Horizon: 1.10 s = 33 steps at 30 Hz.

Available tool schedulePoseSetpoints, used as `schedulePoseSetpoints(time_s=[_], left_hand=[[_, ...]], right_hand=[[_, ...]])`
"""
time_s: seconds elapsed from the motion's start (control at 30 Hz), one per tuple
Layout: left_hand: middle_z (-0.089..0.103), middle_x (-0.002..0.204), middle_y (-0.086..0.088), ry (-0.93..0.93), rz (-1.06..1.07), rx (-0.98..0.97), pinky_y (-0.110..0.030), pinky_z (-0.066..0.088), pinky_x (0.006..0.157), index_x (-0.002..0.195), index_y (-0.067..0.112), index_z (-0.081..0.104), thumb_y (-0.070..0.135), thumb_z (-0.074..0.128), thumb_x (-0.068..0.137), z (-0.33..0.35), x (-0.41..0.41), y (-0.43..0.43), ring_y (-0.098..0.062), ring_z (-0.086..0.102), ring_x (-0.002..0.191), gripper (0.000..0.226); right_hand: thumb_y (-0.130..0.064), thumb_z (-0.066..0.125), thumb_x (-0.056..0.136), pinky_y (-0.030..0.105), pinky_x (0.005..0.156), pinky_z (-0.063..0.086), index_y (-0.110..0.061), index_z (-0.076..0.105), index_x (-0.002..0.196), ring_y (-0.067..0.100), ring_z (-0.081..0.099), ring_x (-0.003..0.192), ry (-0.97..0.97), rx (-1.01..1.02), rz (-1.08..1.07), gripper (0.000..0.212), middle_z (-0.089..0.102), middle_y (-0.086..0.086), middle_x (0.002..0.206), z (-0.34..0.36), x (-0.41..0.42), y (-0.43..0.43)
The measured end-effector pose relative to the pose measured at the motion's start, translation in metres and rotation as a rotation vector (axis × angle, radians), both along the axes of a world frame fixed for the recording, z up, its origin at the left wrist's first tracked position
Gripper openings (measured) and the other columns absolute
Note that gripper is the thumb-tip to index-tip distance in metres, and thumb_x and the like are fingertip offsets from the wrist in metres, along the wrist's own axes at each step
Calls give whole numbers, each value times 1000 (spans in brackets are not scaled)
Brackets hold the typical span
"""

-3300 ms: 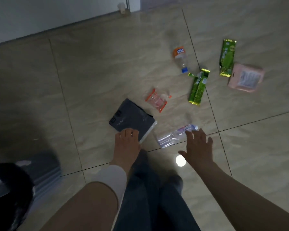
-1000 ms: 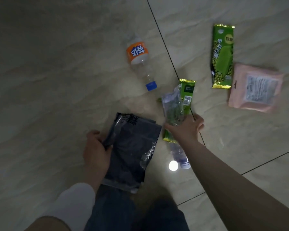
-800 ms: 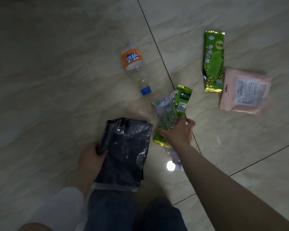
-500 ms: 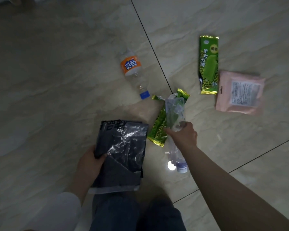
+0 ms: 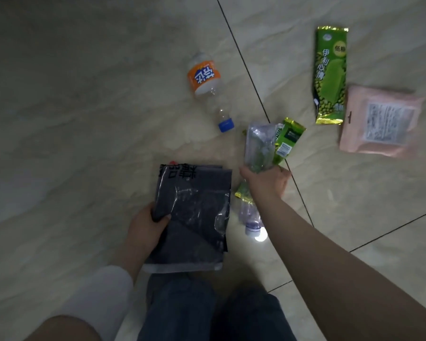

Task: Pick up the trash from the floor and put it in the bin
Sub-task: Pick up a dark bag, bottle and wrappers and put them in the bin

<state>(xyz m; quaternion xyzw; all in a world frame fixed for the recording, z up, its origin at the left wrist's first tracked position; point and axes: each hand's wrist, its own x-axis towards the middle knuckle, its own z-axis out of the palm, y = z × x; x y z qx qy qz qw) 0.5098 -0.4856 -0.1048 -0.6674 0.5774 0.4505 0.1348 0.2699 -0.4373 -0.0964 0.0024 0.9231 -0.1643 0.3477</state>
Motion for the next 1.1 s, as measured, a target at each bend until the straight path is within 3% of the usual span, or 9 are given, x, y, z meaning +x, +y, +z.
schedulePoseSetpoints(time_s=[0.1, 0.17, 0.27, 0.37, 0.53, 0.63, 0.87, 1.0, 1.1], left_hand=[[67, 114, -19, 1, 33, 44, -29, 38, 74, 117, 5, 58, 21, 63, 86, 18, 3, 6, -35, 61, 103, 35], [66, 116, -20, -1, 61, 62, -29, 38, 75, 119, 5, 57, 19, 61, 87, 41, 6, 11, -35, 60, 106, 35], [65, 118, -19, 32, 95, 86, -27, 38, 74, 120, 5, 56, 16, 58, 88, 90, 12, 20, -31, 61, 101, 33], [64, 118, -14, 93, 159, 128, -23, 40, 63, 118, 12, 55, 20, 56, 91, 147, 19, 25, -17, 57, 84, 29], [59, 128, -17, 144, 308, 109, -29, 43, 87, 128, 6, 51, 20, 59, 89, 233, 32, 14, -30, 57, 112, 42], [57, 130, -18, 226, 407, 107, -36, 47, 95, 127, 4, 51, 17, 60, 89, 269, 46, 8, -31, 57, 114, 42], [57, 130, -14, 425, 737, 5, -26, 43, 86, 130, 6, 50, 18, 62, 87, 331, 116, 36, -16, 55, 97, 46], [56, 132, -13, 445, 890, -19, -27, 43, 87, 130, 6, 49, 21, 62, 87, 364, 171, 71, -16, 54, 99, 48], [56, 132, -14, 438, 1022, -47, -29, 44, 87, 129, 6, 50, 20, 62, 87, 391, 221, 97, -19, 54, 100, 46]], right_hand=[[-38, 81, 61, 40, 87, 55, -4, 60, 115, 30, 63, 100, -117, -87, -5, 67, 62, 17, 116, 22, -9, 15], [-32, 83, 61, 42, 87, 55, -5, 58, 116, 30, 64, 99, -167, -116, -31, 65, 66, 16, 114, 50, -13, 27], [-29, 81, 65, 51, 95, 49, -8, 43, 126, 34, 56, 110, -224, -76, -69, 75, 55, 16, 125, 104, -16, 46], [-23, 79, 70, 49, 97, 45, -16, 26, 136, 36, 49, 118, -321, -82, -96, 84, 44, 17, 135, 164, -14, 59], [-19, 74, 75, 51, 101, 43, -16, 16, 136, 40, 47, 120, -472, -84, -96, 85, 39, 23, 136, 251, -1, 65], [-19, 73, 77, 53, 102, 42, -12, 17, 136, 40, 47, 120, -474, -116, -80, 81, 38, 24, 136, 287, 16, 58], [-28, 71, 78, 51, 98, 45, -10, 26, 134, 39, 49, 118, -493, -221, 27, 75, 42, 23, 135, 338, 86, 40], [-36, 65, 80, 59, 100, 42, -1, 37, 132, 41, 50, 119, -614, -235, 201, 69, 49, 26, 131, 373, 132, 38], [-35, 63, 83, 56, 100, 43, 2, 42, 128, 41, 52, 116, -613, -220, 336, 62, 53, 27, 127, 399, 181, 35]])
